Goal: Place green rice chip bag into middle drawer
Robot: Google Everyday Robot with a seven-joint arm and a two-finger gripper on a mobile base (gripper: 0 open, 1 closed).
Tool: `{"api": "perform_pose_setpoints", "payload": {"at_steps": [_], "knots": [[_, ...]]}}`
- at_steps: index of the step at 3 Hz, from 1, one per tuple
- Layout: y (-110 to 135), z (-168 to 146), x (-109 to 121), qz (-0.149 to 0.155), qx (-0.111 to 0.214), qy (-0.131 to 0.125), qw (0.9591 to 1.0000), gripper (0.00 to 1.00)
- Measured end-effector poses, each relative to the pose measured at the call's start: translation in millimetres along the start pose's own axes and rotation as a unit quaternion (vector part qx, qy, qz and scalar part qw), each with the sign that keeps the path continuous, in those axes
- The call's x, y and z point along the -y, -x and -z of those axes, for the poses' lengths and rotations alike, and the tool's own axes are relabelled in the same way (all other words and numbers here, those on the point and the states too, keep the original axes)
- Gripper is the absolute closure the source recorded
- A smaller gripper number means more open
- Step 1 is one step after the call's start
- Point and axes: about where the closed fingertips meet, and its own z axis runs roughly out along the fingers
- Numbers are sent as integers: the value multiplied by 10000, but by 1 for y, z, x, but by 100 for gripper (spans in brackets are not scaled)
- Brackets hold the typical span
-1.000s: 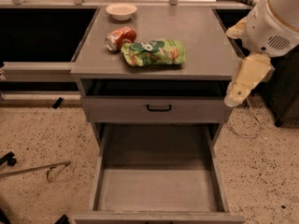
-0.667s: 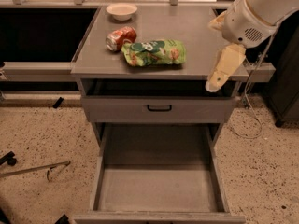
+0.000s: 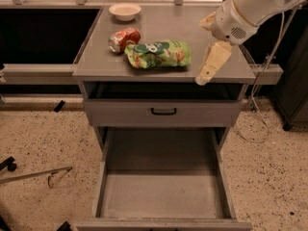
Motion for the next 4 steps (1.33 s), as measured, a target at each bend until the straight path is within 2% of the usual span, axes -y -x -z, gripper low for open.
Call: {"api": "perform_pose_setpoints", "payload": {"at_steps": [1, 2, 3, 4], "knots": [[1, -8, 3, 67, 46, 39, 10000, 0], [8, -40, 22, 193, 296, 148, 9993, 0], [15, -80, 51, 303, 508, 221, 9980, 0], [15, -113, 73, 304, 675, 261, 9969, 0]]}}
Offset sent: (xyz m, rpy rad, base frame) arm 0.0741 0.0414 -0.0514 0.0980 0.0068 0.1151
